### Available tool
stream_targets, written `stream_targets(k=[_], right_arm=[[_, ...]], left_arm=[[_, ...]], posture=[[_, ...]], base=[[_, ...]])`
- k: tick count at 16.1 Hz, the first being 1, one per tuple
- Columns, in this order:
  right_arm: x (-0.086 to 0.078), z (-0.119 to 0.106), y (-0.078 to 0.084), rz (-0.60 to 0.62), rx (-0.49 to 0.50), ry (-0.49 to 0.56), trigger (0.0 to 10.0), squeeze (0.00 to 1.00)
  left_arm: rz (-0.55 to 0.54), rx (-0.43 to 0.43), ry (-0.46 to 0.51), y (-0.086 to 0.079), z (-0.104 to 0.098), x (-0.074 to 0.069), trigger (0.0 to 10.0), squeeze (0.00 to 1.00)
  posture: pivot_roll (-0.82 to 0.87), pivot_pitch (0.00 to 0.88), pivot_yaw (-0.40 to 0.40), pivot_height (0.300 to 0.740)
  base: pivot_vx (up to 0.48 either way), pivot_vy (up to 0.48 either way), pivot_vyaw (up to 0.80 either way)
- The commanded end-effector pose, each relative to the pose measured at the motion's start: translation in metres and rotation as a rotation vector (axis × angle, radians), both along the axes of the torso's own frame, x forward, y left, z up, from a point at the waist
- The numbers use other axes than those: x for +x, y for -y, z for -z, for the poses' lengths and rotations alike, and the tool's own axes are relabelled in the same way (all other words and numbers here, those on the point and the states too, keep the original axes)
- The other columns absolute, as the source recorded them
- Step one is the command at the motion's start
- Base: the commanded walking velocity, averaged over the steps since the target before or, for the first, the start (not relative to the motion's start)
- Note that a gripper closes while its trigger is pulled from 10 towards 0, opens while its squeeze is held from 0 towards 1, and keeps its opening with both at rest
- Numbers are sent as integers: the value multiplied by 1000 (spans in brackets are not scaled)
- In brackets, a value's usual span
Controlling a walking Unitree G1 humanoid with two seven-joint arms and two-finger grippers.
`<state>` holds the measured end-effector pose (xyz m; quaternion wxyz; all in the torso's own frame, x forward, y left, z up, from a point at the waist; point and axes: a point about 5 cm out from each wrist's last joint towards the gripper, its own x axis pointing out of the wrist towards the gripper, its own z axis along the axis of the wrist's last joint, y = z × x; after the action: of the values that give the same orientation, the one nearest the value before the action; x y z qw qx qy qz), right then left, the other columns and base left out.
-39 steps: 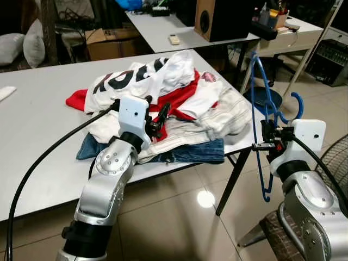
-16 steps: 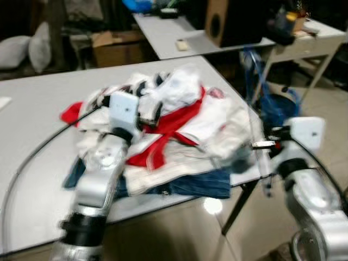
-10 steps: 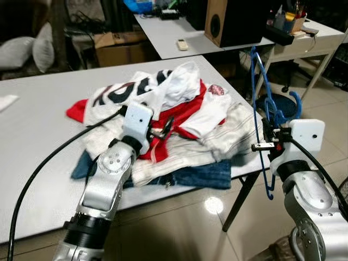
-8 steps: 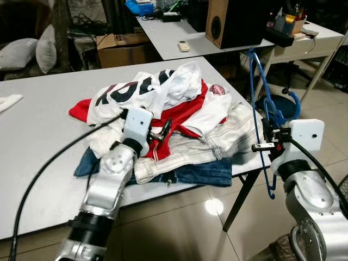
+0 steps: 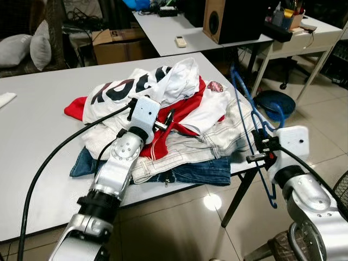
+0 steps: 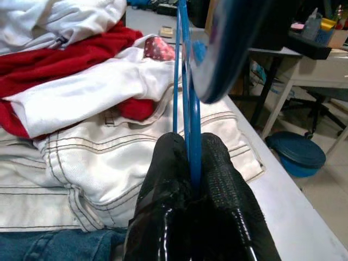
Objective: Hang hanger
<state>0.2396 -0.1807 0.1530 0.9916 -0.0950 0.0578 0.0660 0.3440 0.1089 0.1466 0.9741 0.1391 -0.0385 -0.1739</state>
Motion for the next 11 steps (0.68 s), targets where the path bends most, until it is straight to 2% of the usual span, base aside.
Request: stream_targets(k=[1, 2, 9, 11], right_arm=[[1, 1, 0, 5, -9, -12, 10000, 0], [1, 1, 0, 13, -7, -9, 10000, 0], [-3, 2, -4, 27, -13, 0, 10000, 0], [-4, 1, -4, 31, -16, 1, 10000, 0]], left_arm=[[-4, -4, 21, -2, -5, 3, 706, 0], [-10, -4, 26, -3, -4, 5, 0, 0], [9, 7, 49, 2, -6, 12, 0, 0], [6, 53, 33, 3, -2, 16, 0, 0]], posture=[[-119, 0, 26, 740], [-122, 0, 29, 740], [-135, 0, 47, 740], [-138, 0, 53, 740]], base=[[0, 0, 0], [0, 0, 0], [0, 0, 0], [0, 0, 0]])
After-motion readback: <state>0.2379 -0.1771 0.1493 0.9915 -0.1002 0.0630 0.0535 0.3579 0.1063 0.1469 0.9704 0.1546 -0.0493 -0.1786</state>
